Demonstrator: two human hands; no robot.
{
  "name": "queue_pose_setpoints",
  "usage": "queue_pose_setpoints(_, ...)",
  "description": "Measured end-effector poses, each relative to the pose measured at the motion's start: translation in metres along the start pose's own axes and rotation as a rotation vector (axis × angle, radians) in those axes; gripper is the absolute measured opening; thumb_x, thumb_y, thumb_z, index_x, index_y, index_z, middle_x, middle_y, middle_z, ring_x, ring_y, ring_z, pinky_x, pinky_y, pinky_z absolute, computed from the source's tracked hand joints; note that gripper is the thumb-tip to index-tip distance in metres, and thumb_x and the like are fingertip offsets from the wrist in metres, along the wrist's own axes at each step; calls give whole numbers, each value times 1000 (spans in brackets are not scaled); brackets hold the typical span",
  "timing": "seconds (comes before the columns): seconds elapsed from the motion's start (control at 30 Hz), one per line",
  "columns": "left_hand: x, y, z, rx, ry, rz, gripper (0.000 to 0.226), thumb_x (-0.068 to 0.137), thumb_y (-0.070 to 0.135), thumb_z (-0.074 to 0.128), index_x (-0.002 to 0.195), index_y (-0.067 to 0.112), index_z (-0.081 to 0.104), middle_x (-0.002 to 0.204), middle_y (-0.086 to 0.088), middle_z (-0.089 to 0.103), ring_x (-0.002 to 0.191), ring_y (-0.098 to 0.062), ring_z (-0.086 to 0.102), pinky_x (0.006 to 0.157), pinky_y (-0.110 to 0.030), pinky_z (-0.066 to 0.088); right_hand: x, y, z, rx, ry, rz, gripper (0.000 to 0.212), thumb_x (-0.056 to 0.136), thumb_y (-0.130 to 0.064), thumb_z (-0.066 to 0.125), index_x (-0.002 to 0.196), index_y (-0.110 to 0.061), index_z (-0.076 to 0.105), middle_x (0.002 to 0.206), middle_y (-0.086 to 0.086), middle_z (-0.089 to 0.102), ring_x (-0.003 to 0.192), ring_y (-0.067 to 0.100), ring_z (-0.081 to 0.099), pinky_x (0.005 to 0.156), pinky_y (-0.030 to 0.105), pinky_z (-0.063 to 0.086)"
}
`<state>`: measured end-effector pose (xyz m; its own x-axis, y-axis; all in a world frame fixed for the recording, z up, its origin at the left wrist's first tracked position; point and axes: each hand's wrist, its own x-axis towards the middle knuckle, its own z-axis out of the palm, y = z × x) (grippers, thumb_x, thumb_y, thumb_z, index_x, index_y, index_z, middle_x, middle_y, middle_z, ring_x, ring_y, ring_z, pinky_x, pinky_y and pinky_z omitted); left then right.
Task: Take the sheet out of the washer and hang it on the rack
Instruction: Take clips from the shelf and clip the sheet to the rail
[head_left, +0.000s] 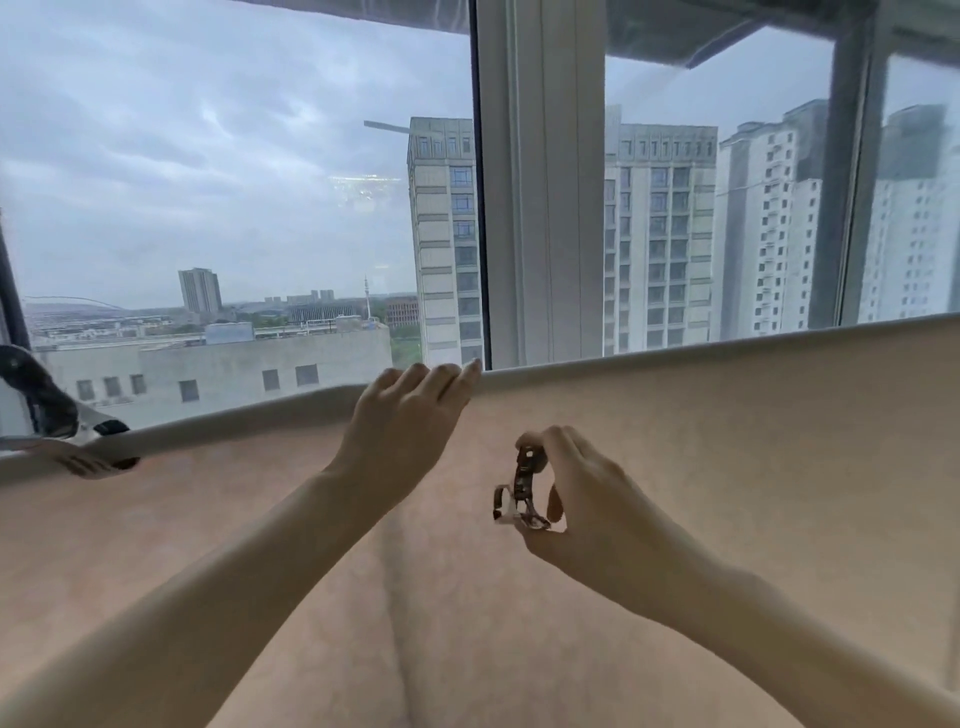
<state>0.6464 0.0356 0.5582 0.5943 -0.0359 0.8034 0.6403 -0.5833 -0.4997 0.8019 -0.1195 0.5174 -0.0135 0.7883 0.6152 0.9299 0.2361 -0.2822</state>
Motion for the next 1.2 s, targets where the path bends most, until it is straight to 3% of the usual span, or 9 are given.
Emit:
queue_pose_setpoints(0.17,30,35,15,8,-41,17,43,88,7,69,130,8,59,104,-5,70,82,-20,67,67,-35,57,-10,41,-28,44,14,36,52,77,-13,68,117,-31,39,109,-16,44,81,-6,54,71,8,44)
queue_pose_setpoints(0.33,62,74,27,-16,-124,-4,44,90,5,65,133,7,56,110,-7,68,88,-23,67,73,-39,57,-28,86,-60,111,7,82,60,77,-13,67,121,-39,35,113,-19,50,79,-5,57,70,12,47)
queue_pose_setpoints(0.5,98,112,36,-56,-171,-79,32,97,15,57,126,2,61,111,-10,70,91,-29,68,75,-43,56,-43,133,-88,100,-7,126,55,74,-11,65,121,-31,42,119,-16,50,86,-3,56,74,10,44)
queue_pose_setpoints(0.67,124,145,49,-67,-207,-102,36,101,21,48,134,9,54,120,-6,66,99,-28,66,80,-45,54,-64,174,-112,84,-21,171,54,71,-13,64,114,-36,41,109,-20,51,82,-2,60,66,11,45)
queue_pose_setpoints(0.8,140,170,60,-23,-206,-92,41,99,17,53,140,17,49,127,0,63,97,-26,66,80,-42,54,-78,199,-131,52,-9,180,53,70,-16,70,112,-36,45,109,-22,48,82,0,62,73,27,54)
queue_pose_setpoints(1.0,162,194,77,-25,-176,5,55,92,3,56,142,22,47,133,-1,60,91,-28,67,75,-42,55,-87,231,-150,-65,5,176,57,69,-32,77,119,-35,50,109,-23,49,84,-2,58,74,27,53)
queue_pose_setpoints(1.2,183,213,97,22,-148,119,53,91,3,48,141,23,49,132,-2,61,84,-27,68,66,-38,56,-90,259,-159,-111,22,194,63,70,-37,75,127,-33,49,112,-23,51,84,-3,58,73,23,51)
